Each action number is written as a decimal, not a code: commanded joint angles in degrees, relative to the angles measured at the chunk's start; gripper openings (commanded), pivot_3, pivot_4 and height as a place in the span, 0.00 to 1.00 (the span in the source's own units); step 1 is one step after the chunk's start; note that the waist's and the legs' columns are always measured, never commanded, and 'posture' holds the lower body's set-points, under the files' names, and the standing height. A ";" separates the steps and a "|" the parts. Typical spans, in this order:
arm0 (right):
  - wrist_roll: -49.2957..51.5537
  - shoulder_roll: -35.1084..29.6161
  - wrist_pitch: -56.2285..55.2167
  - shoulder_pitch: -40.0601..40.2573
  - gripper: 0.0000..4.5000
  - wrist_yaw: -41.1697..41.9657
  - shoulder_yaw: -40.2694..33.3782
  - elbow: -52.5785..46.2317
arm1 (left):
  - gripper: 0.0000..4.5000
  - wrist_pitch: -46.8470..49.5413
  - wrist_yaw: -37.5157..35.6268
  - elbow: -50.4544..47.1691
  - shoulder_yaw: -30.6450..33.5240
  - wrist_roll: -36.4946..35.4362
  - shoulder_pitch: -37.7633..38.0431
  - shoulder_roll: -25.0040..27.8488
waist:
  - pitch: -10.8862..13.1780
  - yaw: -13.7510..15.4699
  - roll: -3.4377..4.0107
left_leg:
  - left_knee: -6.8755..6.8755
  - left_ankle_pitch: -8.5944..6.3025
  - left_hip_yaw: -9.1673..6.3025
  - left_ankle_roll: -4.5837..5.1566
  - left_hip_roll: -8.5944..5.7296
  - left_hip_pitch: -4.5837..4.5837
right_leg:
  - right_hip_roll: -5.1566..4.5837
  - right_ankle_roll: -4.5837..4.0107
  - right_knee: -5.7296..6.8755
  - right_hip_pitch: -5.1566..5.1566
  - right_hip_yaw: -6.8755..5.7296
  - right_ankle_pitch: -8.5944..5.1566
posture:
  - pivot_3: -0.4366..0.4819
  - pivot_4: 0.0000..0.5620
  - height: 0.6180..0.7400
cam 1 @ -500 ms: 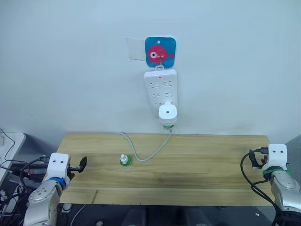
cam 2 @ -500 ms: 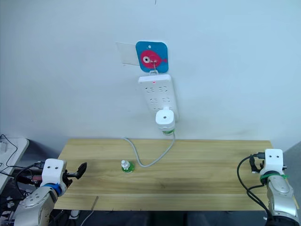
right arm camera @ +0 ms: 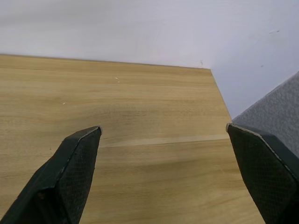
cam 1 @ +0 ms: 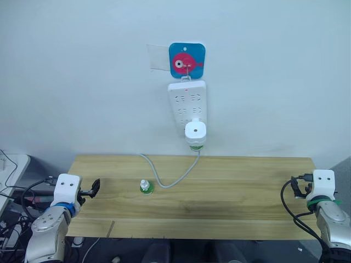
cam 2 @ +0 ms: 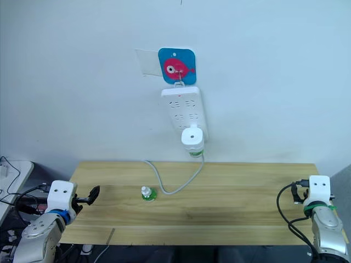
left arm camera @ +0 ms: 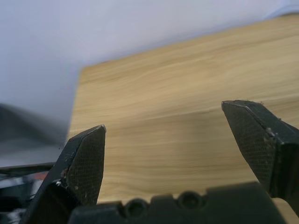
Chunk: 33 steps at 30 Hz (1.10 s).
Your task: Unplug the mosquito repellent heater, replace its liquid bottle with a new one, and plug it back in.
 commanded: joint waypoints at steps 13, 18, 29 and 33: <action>1.05 -0.79 2.16 4.83 1.00 5.71 1.84 -14.04 | 1.00 2.84 -10.69 -9.66 1.25 -7.26 2.35 3.75 | 0.23 0.00 -0.03 | -0.03 -0.01 -0.05 0.00 0.00 -0.03 | 0.00 0.00 -0.11 0.03 -0.02 0.00 | 0.55 0.32 1.00; 4.03 -0.26 7.64 11.18 1.00 10.01 5.00 -29.89 | 1.00 12.06 -19.95 -20.51 2.90 -19.65 4.51 6.63 | 0.87 -0.02 0.06 | -0.05 -0.01 -0.06 0.02 0.01 -0.08 | -0.03 -0.01 -0.22 0.05 -0.01 0.00 | 0.55 0.35 1.00; 15.27 -0.93 18.93 11.73 1.00 16.51 10.80 -55.75 | 1.00 18.43 -26.44 -24.35 -3.96 -24.29 -12.78 14.07 | 2.52 0.19 0.11 | -0.04 0.00 -0.32 -0.01 0.03 -0.26 | 0.00 -0.09 -0.43 0.05 -0.31 0.03 | 0.52 0.39 1.00; 21.40 -2.46 22.28 10.35 1.00 19.05 10.61 -60.52 | 1.00 15.56 -28.74 -17.61 -8.57 -20.54 -21.32 13.69 | 2.58 -0.19 -0.01 | -0.04 0.08 -0.27 -0.15 0.00 -0.41 | 0.01 -0.08 -0.56 -0.05 -0.29 0.03 | 0.51 0.38 1.00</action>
